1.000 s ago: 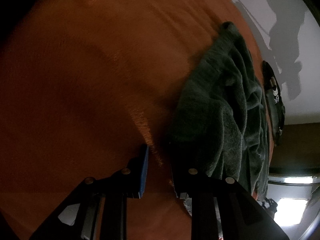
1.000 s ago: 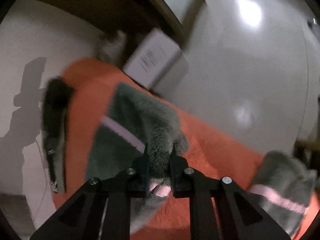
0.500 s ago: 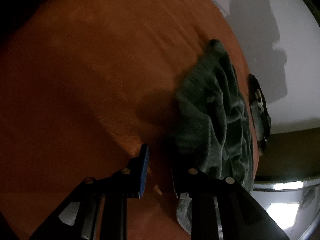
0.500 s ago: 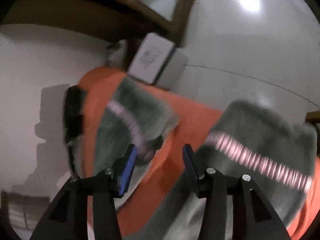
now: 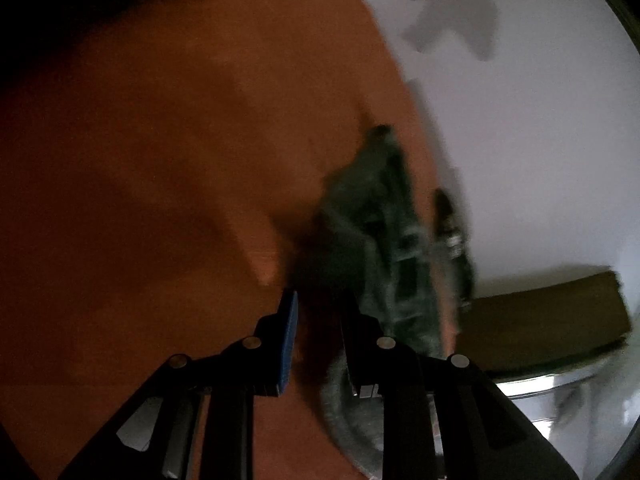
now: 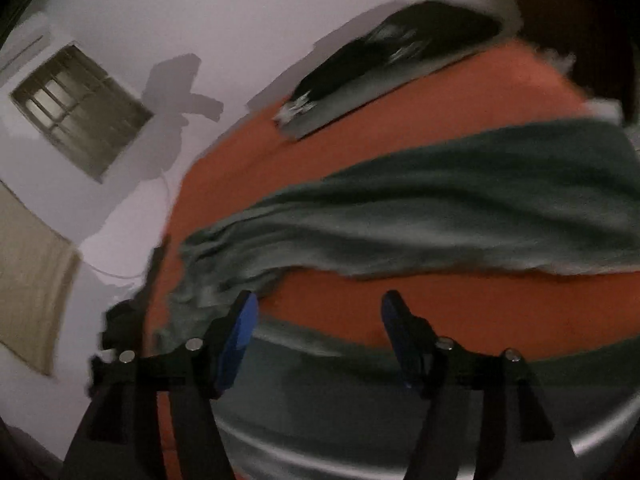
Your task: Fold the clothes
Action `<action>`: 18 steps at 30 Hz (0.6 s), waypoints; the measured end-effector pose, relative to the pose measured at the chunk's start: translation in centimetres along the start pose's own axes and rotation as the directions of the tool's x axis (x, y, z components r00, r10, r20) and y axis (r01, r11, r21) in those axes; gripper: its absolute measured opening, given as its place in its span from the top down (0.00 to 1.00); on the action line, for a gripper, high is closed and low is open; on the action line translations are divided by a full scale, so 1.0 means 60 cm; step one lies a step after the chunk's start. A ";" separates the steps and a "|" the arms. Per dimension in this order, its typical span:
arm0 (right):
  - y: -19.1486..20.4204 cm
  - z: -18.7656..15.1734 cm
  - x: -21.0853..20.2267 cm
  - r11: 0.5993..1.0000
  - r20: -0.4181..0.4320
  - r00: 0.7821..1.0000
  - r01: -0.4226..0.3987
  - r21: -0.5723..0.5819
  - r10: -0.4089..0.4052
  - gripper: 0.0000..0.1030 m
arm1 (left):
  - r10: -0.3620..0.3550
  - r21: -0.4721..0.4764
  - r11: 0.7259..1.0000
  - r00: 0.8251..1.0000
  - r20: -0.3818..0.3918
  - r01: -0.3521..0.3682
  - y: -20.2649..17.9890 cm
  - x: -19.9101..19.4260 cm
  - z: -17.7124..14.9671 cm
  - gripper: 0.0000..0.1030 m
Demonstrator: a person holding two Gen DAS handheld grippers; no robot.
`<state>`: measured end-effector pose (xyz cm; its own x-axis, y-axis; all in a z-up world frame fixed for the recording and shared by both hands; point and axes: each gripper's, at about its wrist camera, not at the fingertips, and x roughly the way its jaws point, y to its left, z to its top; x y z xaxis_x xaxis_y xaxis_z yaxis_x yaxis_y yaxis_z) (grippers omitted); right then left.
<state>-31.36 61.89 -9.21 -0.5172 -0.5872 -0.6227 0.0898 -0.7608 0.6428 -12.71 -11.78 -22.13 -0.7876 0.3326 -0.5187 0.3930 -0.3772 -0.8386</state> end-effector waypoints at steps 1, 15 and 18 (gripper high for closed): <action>0.013 -0.005 0.020 0.999 -0.028 0.999 -0.026 0.025 0.027 0.38 | -0.028 -0.016 0.999 1.000 0.012 0.028 0.003 0.002 -0.010 0.58; 0.137 -0.024 0.189 0.994 -0.239 0.966 0.087 -0.059 -0.098 0.38 | 0.044 -0.064 0.997 0.998 -0.052 -0.047 -0.066 0.141 -0.044 0.31; 0.132 -0.027 0.197 0.997 -0.248 0.966 0.071 -0.035 -0.078 0.38 | 0.074 -0.036 0.996 0.995 -0.072 -0.077 -0.084 0.181 -0.041 0.31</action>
<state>-35.38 48.48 -12.21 -0.2957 -0.5765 -0.7617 0.0825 -0.8098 0.5809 -22.05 -4.16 -23.94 -0.7201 0.3646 -0.5903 0.4694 -0.3705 -0.8015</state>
